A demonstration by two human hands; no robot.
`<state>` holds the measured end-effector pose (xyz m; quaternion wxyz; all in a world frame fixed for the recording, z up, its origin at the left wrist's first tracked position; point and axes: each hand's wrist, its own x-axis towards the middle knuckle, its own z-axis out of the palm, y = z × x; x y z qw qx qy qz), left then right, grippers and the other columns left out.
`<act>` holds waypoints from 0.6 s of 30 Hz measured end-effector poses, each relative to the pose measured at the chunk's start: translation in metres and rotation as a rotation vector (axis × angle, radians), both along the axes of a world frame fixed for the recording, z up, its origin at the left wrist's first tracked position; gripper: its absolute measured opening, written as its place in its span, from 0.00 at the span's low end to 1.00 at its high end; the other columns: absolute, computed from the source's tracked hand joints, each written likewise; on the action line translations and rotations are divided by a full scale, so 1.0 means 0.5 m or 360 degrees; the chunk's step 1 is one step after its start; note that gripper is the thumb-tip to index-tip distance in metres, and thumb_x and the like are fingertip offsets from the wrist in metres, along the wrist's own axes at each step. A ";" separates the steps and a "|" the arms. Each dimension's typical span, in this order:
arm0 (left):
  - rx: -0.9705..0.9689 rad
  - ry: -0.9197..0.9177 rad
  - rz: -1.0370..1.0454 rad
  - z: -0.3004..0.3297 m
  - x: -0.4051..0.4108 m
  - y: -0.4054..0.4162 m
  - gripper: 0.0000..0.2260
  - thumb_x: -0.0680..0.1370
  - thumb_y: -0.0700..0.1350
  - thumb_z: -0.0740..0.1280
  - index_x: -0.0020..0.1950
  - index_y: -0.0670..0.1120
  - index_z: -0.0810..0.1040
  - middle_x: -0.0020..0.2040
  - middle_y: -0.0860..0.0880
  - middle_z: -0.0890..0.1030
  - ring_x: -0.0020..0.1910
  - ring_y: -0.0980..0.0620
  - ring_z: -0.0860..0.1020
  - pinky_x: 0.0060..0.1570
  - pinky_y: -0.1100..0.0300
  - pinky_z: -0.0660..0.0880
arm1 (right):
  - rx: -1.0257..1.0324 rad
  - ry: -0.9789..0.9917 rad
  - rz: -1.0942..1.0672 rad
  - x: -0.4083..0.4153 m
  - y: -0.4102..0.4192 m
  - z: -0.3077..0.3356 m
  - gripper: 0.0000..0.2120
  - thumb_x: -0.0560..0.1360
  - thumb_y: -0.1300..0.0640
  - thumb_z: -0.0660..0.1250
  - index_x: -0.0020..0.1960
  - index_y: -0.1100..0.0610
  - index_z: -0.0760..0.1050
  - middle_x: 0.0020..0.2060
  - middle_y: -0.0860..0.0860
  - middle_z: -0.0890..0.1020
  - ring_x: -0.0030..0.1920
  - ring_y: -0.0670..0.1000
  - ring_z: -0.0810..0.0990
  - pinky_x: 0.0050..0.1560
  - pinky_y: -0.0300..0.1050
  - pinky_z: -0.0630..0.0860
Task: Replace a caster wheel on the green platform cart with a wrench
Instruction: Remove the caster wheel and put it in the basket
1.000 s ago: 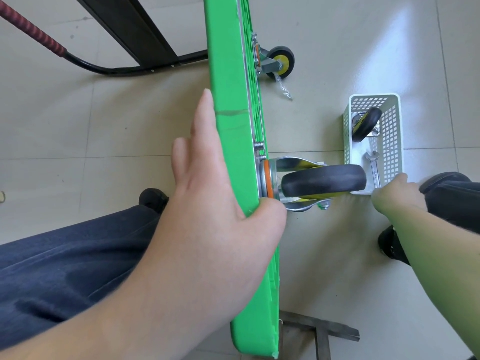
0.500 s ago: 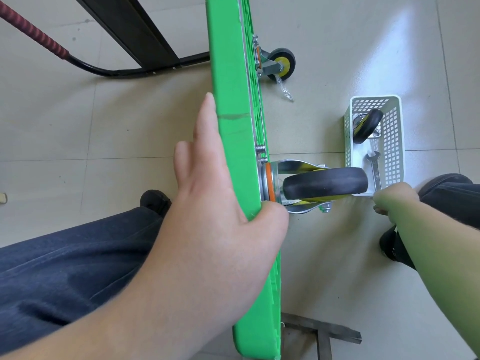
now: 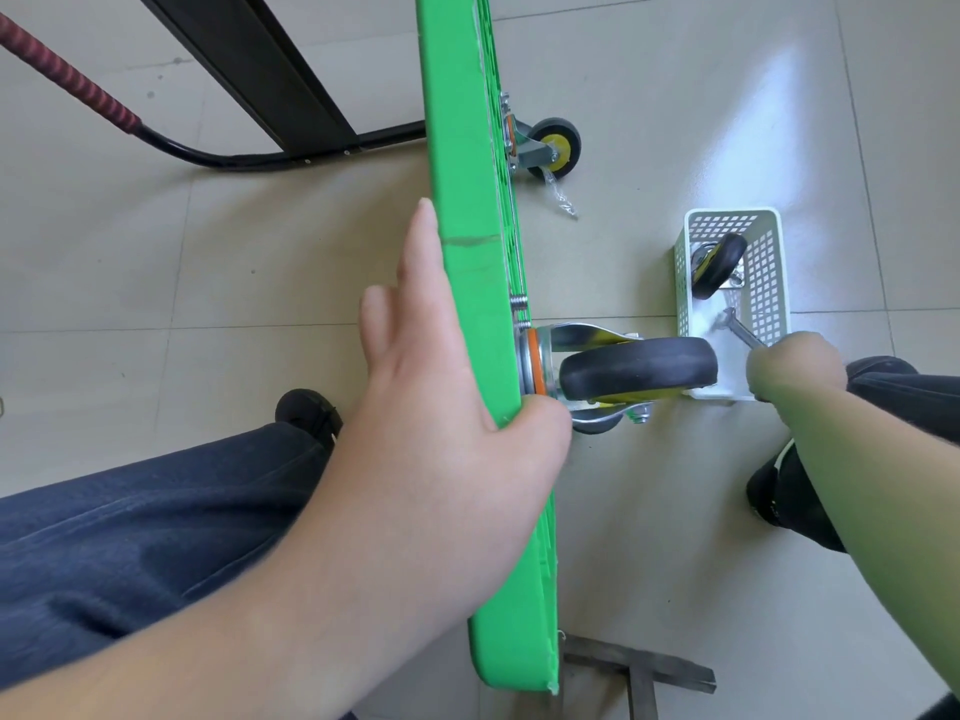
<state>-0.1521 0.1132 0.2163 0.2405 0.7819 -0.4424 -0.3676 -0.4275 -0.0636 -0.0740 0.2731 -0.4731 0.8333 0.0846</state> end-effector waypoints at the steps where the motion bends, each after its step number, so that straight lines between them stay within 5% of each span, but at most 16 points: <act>1: 0.0039 0.0046 0.0037 0.004 -0.001 -0.002 0.47 0.70 0.50 0.68 0.80 0.71 0.44 0.63 0.67 0.65 0.52 0.63 0.77 0.50 0.67 0.77 | -0.0007 0.0016 0.0071 0.002 -0.007 0.010 0.06 0.74 0.65 0.61 0.40 0.65 0.74 0.38 0.60 0.80 0.31 0.55 0.74 0.30 0.40 0.65; 3: 0.0058 0.0082 0.0063 0.006 0.000 -0.002 0.46 0.70 0.49 0.67 0.79 0.73 0.45 0.59 0.65 0.65 0.47 0.60 0.78 0.43 0.71 0.75 | -0.0038 0.0042 0.0153 0.006 -0.023 0.032 0.07 0.74 0.65 0.62 0.38 0.64 0.73 0.34 0.58 0.77 0.30 0.54 0.72 0.29 0.40 0.63; 8: 0.0032 0.0073 0.0023 -0.005 0.003 0.001 0.46 0.73 0.47 0.68 0.81 0.69 0.43 0.61 0.58 0.65 0.49 0.62 0.75 0.46 0.78 0.70 | -0.0048 0.0069 0.0312 0.009 -0.053 0.090 0.10 0.73 0.64 0.62 0.33 0.60 0.67 0.28 0.54 0.71 0.26 0.52 0.67 0.28 0.38 0.61; 18: -0.0047 0.0088 0.0006 -0.016 0.007 0.001 0.46 0.76 0.44 0.69 0.84 0.61 0.42 0.63 0.53 0.64 0.50 0.74 0.69 0.41 0.83 0.66 | -0.0076 -0.0043 0.0478 0.011 -0.077 0.257 0.13 0.74 0.62 0.63 0.42 0.66 0.85 0.35 0.59 0.87 0.29 0.57 0.79 0.37 0.44 0.76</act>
